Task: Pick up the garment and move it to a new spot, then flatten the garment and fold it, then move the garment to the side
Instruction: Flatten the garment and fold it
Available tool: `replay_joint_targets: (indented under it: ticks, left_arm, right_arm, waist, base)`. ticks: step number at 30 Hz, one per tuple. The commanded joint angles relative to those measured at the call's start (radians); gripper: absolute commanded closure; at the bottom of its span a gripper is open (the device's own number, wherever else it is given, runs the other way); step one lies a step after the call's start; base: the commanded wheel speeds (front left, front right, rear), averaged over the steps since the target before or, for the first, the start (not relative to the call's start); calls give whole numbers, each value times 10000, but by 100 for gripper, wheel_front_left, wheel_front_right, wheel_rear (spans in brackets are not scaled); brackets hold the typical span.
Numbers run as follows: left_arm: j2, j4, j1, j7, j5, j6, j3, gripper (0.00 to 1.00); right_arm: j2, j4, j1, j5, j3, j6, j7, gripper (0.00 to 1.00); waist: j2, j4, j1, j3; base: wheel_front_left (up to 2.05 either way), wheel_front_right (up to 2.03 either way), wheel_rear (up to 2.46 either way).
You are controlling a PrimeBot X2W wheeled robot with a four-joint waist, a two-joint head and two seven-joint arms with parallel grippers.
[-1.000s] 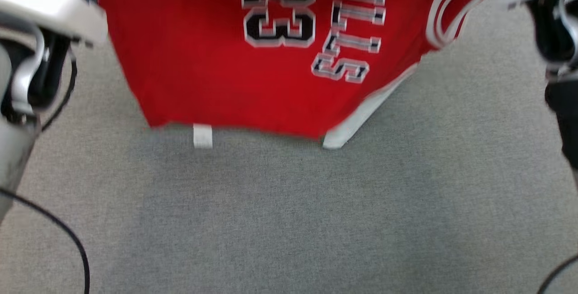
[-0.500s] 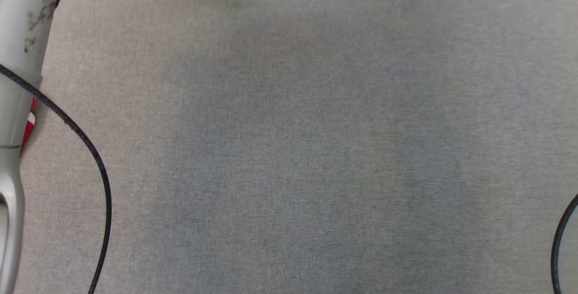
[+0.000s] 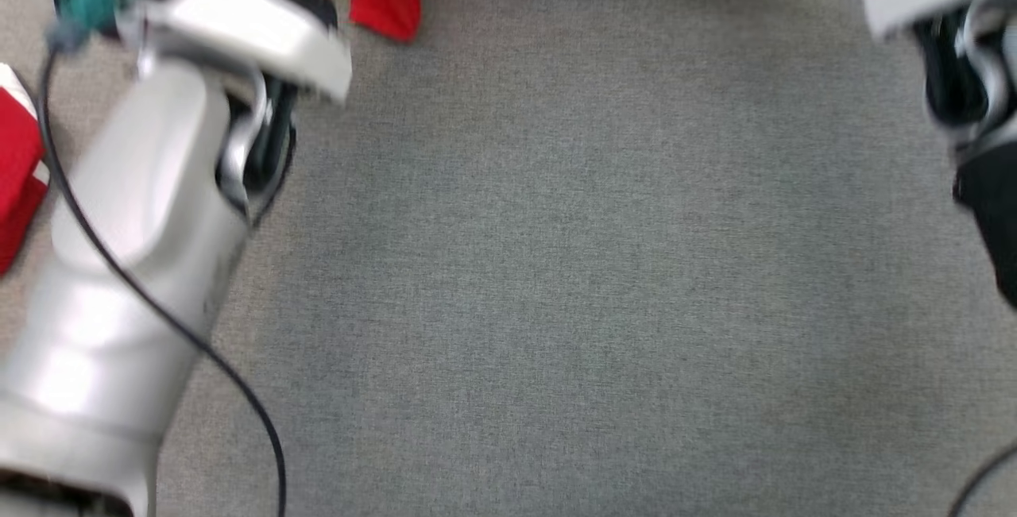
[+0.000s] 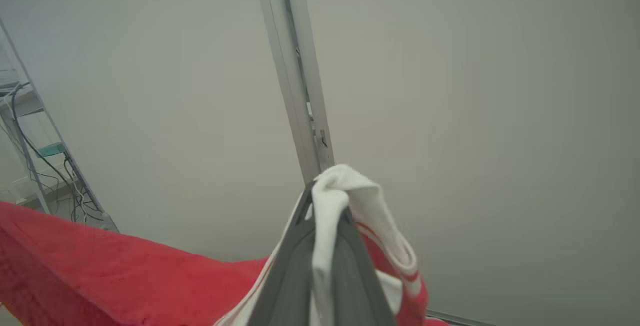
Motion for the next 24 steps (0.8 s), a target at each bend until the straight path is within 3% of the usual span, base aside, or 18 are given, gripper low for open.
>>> replay_joint_targets:
  ticks: [1, 7, 12, 18, 24]
  left_arm:
    - [102, -559, 633, -37, 135, 167, 136, 100]
    - [508, -2861, 3821, -40, 297, 985, 363, 100]
    - [1267, -4323, 6098, 470, 68, 1627, 374, 100]
    - [2217, -6001, 8063, 1572, -57, 2446, 347, 100]
    - [2602, -6952, 9306, 2148, -300, 3153, 492, 100]
  right_arm:
    - [-283, -289, 538, 195, -69, 4, -21, 100]
    - [-462, -1377, 3468, 975, -679, 4, -20, 100]
    - [-399, -2080, 5763, 1585, -1076, 4, -20, 100]
    - [-295, -2984, 7869, 1922, -1427, 4, 377, 100]
    - [97, -3921, 9386, 1739, -1833, 4, 848, 100]
  waist:
    - [0, -31, 0, -53]
    - [0, -229, 0, -705]
    - [0, -530, 0, -1403]
    - [0, -746, 0, -1952]
    - [0, -871, 0, -2254]
  base:
    - [0, 0, 0]
    - [0, 0, 0]
    - [0, 0, 0]
    - [0, 0, 0]
    - [0, 0, 0]
